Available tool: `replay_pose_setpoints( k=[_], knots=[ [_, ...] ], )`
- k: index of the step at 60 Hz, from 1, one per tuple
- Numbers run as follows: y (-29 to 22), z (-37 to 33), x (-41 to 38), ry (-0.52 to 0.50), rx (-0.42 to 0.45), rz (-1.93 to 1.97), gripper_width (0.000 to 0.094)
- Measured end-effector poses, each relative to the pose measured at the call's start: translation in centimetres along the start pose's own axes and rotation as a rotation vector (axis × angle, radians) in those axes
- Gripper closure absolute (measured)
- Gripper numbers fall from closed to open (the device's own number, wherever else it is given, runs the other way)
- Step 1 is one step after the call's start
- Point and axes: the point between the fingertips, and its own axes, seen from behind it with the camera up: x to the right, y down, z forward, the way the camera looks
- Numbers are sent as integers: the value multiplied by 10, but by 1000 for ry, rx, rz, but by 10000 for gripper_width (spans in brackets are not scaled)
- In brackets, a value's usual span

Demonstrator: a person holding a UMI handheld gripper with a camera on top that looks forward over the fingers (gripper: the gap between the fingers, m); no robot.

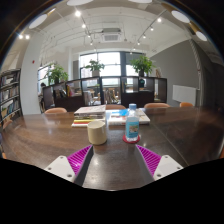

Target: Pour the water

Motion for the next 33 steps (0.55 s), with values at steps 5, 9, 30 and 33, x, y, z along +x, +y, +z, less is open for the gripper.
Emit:
replay_pose_setpoints(
  k=[5,9,30,33],
  knots=[
    [-10,-10,1,10,20,-22,80],
    [-15,-17,6,26,32,-27,71],
    [-28,-37,8,42,72,-25,75],
    [-29,-38,8,44,77,-23,74]
  ],
)
